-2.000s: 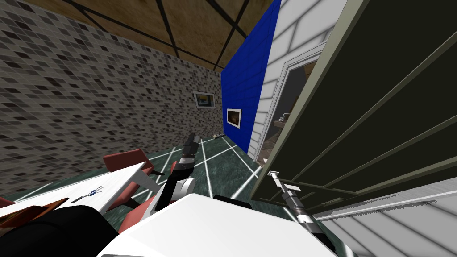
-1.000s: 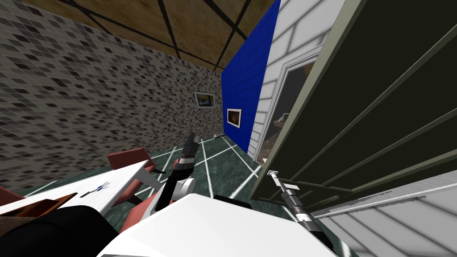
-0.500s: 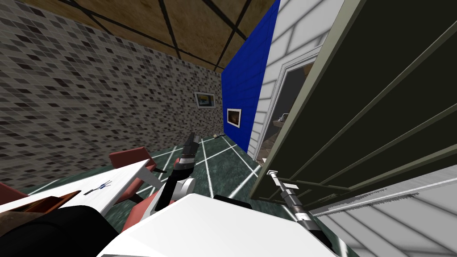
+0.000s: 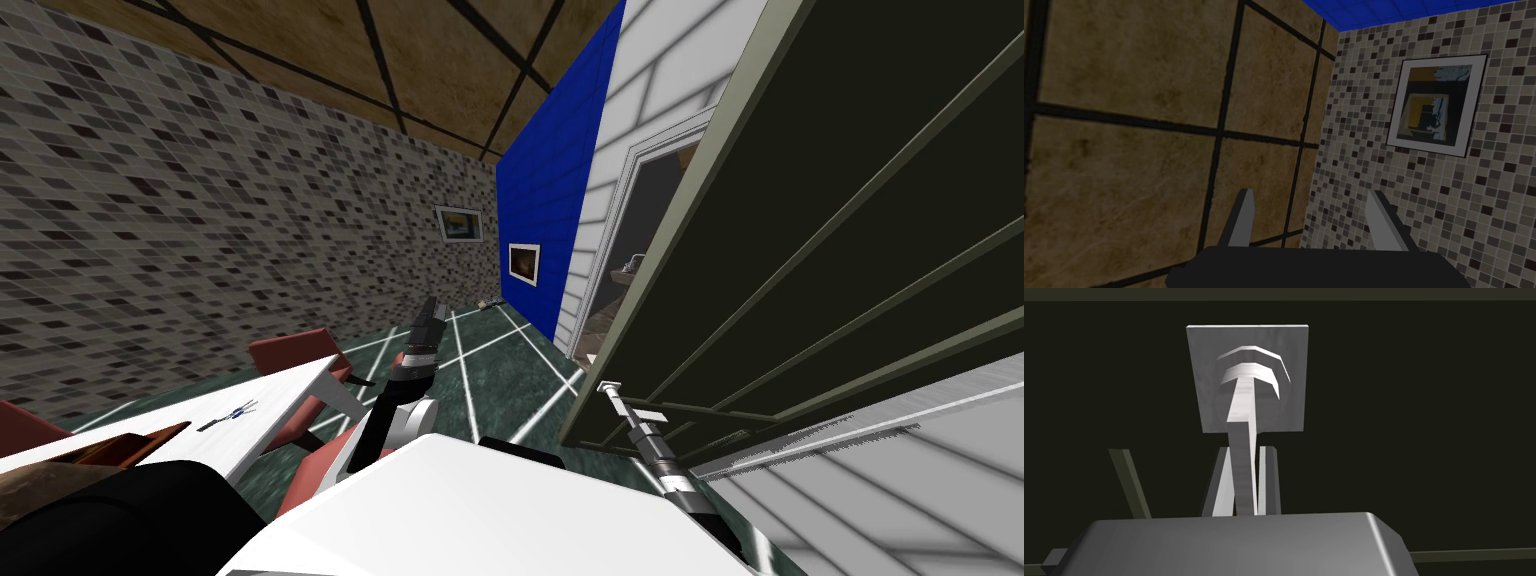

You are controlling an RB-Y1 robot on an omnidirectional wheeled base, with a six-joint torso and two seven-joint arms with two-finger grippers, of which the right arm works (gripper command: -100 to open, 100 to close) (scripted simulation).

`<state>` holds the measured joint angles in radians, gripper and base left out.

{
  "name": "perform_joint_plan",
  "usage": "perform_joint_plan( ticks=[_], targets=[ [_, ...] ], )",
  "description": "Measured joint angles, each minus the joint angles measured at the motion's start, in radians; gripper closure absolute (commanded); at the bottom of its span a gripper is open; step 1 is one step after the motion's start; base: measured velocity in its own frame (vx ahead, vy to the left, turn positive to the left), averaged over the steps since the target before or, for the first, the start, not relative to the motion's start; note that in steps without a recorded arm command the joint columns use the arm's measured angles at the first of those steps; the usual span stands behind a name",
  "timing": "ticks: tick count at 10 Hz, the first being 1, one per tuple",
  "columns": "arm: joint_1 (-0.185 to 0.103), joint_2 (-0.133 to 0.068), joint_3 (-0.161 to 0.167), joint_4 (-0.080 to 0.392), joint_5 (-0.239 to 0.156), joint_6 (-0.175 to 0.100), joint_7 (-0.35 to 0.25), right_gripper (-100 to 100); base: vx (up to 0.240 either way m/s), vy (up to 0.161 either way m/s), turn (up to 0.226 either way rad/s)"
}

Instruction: Pull the door open

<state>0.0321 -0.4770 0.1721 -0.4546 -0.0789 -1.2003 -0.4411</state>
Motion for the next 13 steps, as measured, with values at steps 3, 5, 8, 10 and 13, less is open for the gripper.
perform_joint_plan(
  ticks=[3, 5, 8, 10, 13],
  targets=[
    [0.001, -0.001, 0.002, -0.009, -0.003, 0.008, 0.002, 100, -0.024, -0.001, 0.012],
    [-0.007, 0.000, 0.003, 0.008, -0.004, 0.000, 0.002, 100, -0.024, -0.005, -0.002],
    [-0.010, 0.002, 0.007, 0.009, -0.007, 0.001, 0.003, 100, -0.023, -0.007, 0.000],
    [-0.009, 0.000, 0.008, 0.008, -0.009, 0.002, 0.003, 100, -0.021, -0.004, 0.003],
    [-0.008, -0.001, 0.010, 0.001, -0.010, 0.008, 0.004, 100, -0.012, -0.003, 0.002]
  ],
)
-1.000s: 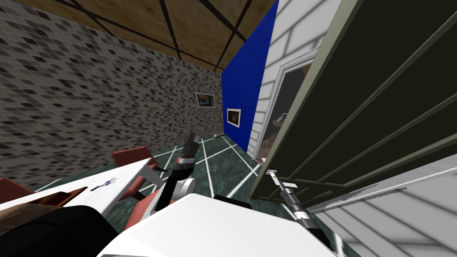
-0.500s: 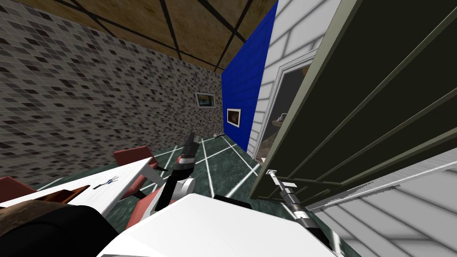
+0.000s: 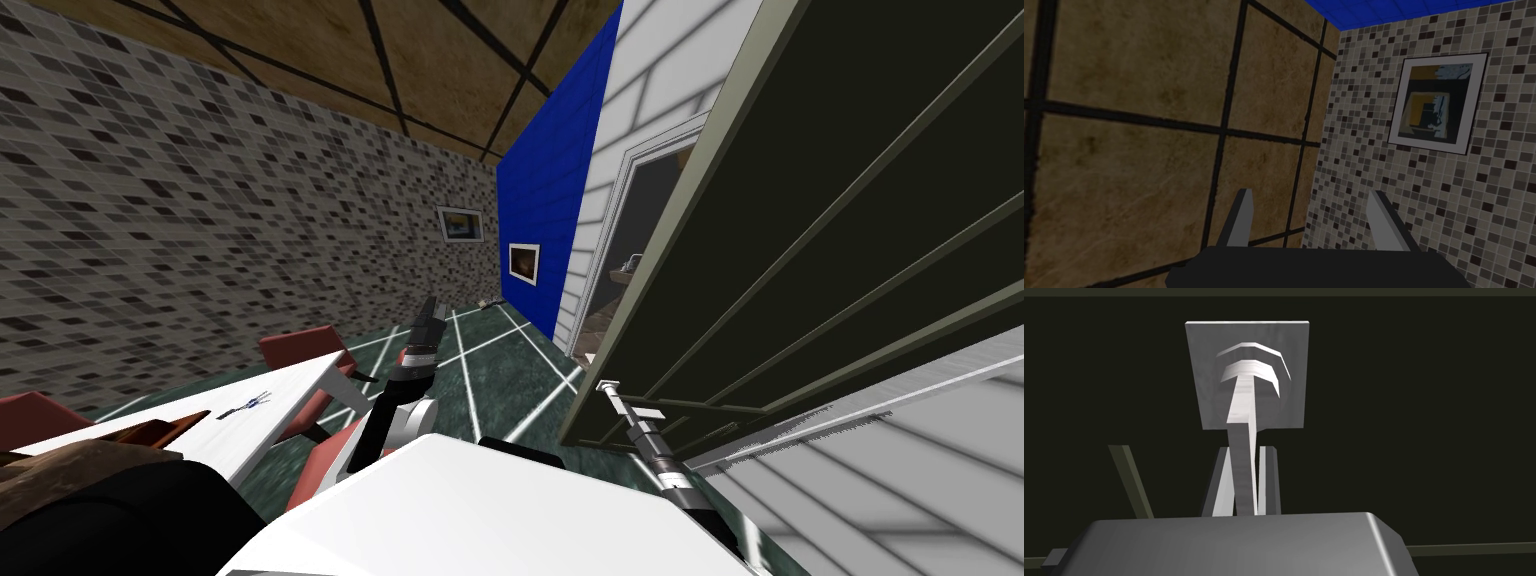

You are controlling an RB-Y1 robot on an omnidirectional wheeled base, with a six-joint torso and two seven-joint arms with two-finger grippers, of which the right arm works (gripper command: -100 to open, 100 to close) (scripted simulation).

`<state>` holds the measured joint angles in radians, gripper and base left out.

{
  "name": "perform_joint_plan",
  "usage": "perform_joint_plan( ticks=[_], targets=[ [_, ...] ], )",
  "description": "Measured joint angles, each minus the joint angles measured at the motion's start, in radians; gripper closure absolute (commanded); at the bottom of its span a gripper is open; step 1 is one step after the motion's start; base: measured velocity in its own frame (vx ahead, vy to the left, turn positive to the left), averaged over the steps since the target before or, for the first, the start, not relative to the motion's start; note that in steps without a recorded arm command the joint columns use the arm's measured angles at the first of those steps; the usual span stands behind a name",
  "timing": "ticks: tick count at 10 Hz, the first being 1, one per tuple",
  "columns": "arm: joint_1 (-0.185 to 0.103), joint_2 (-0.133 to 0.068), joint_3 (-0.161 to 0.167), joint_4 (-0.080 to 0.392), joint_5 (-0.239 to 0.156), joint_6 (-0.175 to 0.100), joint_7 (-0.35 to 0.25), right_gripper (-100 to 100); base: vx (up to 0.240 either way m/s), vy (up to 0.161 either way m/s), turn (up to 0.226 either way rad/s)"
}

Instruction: Pull the door open

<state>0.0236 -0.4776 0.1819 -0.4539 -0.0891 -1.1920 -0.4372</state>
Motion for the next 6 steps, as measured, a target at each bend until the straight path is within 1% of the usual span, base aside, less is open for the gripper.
perform_joint_plan(
  ticks=[1, 2, 3, 4, 6],
  targets=[
    [0.000, 0.001, 0.001, 0.000, 0.000, 0.001, 0.000, 100, -0.009, 0.002, 0.038],
    [0.000, -0.001, 0.002, 0.008, -0.001, -0.008, -0.002, 100, -0.003, 0.002, 0.042],
    [0.009, -0.004, 0.002, -0.002, -0.002, -0.008, -0.002, 100, -0.019, -0.009, 0.013],
    [0.011, -0.004, 0.002, -0.005, -0.002, -0.008, -0.002, 100, -0.017, -0.009, 0.004],
    [0.009, -0.004, 0.003, 0.002, -0.002, -0.014, -0.003, 100, -0.017, -0.009, 0.008]
  ],
)
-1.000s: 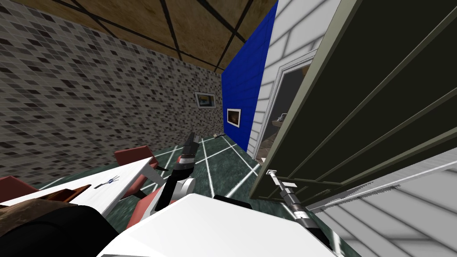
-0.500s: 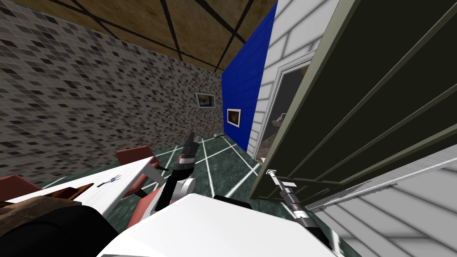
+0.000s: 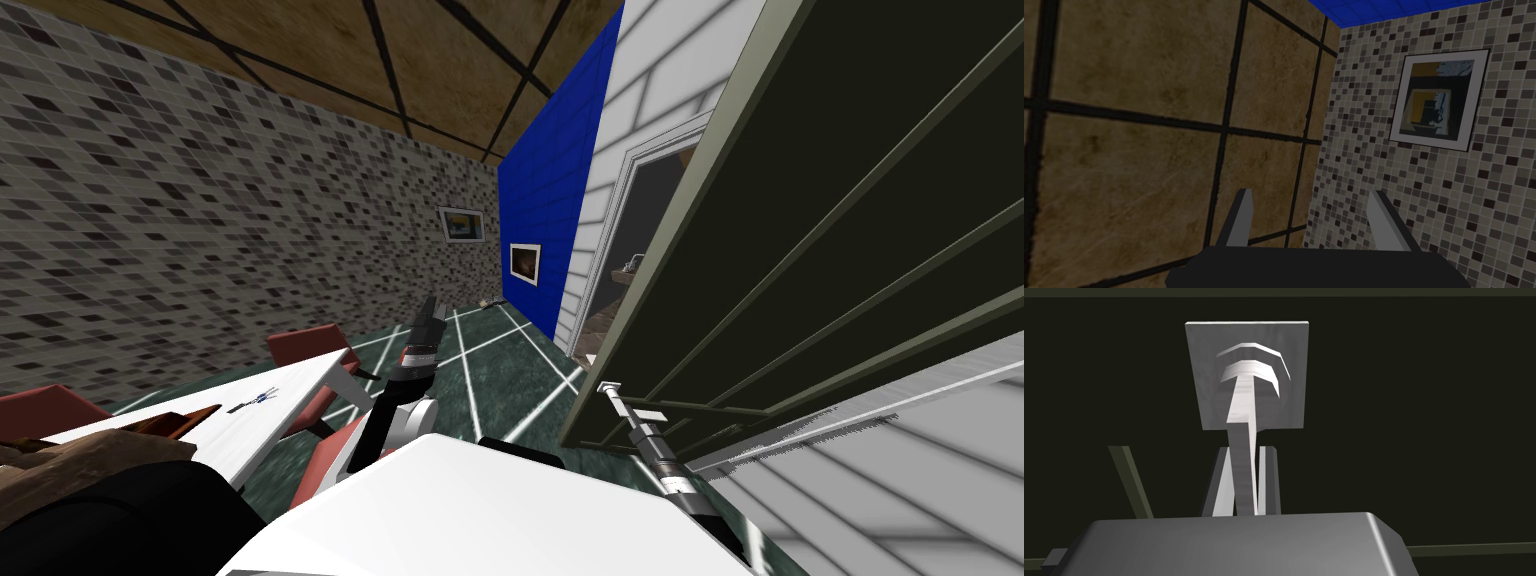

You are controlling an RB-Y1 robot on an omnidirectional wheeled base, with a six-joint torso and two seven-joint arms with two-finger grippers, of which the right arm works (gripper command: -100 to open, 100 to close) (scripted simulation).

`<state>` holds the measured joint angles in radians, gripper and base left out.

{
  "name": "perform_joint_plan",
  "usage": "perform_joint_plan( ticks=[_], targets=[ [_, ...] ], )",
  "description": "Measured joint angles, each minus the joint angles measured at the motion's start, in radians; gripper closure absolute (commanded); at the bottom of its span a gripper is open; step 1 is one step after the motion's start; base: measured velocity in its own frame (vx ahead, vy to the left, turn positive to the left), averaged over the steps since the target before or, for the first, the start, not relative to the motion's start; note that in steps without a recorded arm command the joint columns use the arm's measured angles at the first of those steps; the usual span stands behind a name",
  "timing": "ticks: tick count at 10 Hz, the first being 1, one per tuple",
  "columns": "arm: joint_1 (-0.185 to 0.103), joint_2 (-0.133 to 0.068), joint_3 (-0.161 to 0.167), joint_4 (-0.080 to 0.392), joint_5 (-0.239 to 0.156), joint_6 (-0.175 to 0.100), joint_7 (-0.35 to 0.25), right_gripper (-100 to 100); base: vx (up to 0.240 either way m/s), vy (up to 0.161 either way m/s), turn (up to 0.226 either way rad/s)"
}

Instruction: Pull the door open

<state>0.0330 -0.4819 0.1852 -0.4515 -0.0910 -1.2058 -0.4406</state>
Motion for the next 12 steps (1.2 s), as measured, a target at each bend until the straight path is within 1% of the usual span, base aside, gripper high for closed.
perform_joint_plan(
  ticks=[2, 5, 8, 10, 12],
  targets=[
    [-0.003, 0.001, 0.001, 0.007, 0.000, -0.004, 0.000, 100, -0.012, -0.010, 0.013],
    [0.003, -0.001, 0.001, 0.001, -0.001, -0.004, -0.001, 100, -0.011, -0.001, 0.036],
    [-0.004, 0.000, 0.001, 0.019, -0.001, -0.016, -0.002, 100, -0.018, -0.010, 0.005],
    [0.002, -0.002, 0.001, 0.010, -0.001, -0.013, -0.002, 100, -0.016, -0.005, 0.018],
    [0.002, -0.002, 0.001, 0.011, -0.002, -0.013, -0.002, 100, -0.019, -0.005, 0.027]
  ],
)
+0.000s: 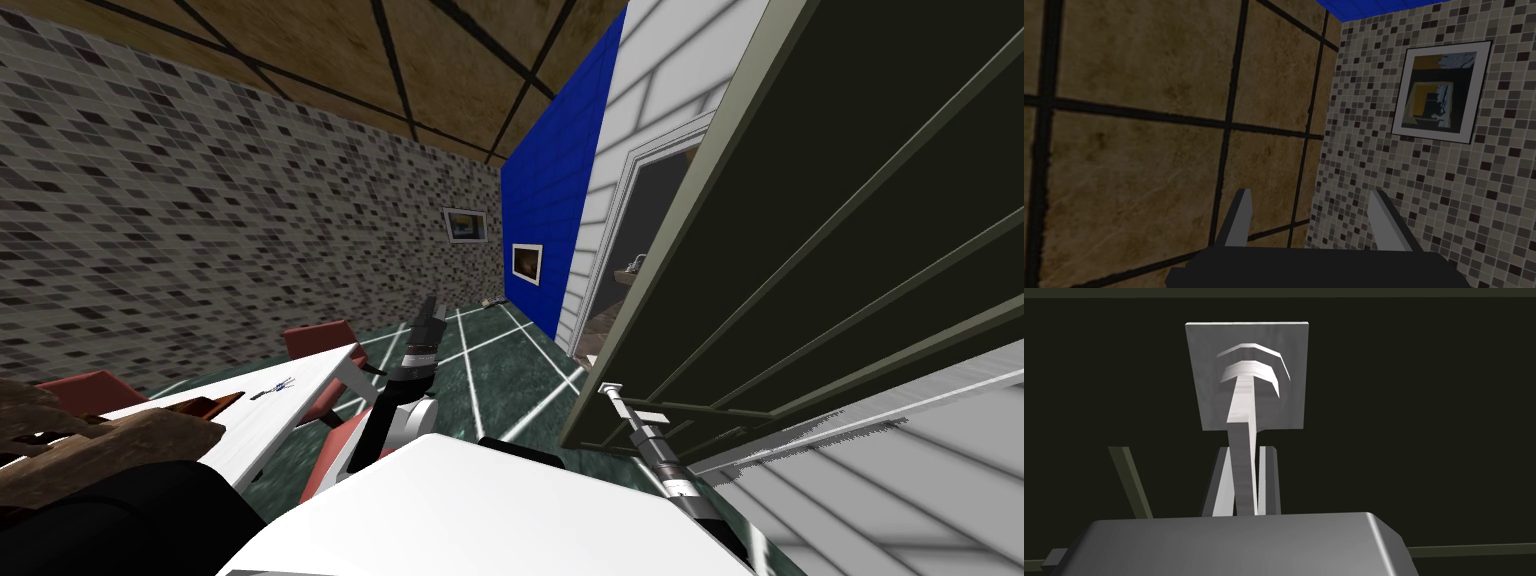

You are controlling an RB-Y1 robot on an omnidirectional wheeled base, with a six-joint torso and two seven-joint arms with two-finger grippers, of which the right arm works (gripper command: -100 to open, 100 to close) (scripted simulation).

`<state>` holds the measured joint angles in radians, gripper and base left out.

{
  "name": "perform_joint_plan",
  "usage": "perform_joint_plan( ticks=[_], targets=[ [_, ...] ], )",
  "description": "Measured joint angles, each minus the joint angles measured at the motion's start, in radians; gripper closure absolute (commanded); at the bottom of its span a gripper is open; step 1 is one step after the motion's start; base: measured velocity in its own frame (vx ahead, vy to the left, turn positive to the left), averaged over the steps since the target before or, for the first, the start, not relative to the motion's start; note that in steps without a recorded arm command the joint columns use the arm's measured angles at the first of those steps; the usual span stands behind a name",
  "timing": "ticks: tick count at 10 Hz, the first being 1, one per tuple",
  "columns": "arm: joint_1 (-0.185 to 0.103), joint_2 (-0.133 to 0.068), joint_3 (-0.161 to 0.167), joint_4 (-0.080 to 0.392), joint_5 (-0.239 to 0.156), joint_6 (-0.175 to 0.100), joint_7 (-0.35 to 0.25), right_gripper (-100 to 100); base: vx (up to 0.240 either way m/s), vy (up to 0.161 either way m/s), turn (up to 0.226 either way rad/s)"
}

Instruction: Pull the door open

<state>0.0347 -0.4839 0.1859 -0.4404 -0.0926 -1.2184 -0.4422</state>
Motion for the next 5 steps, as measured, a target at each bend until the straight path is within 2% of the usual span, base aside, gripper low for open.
perform_joint_plan(
  ticks=[5],
  targets=[
    [-0.001, -0.001, 0.001, 0.009, 0.000, -0.008, -0.001, 100, -0.014, -0.007, 0.021]
  ],
)
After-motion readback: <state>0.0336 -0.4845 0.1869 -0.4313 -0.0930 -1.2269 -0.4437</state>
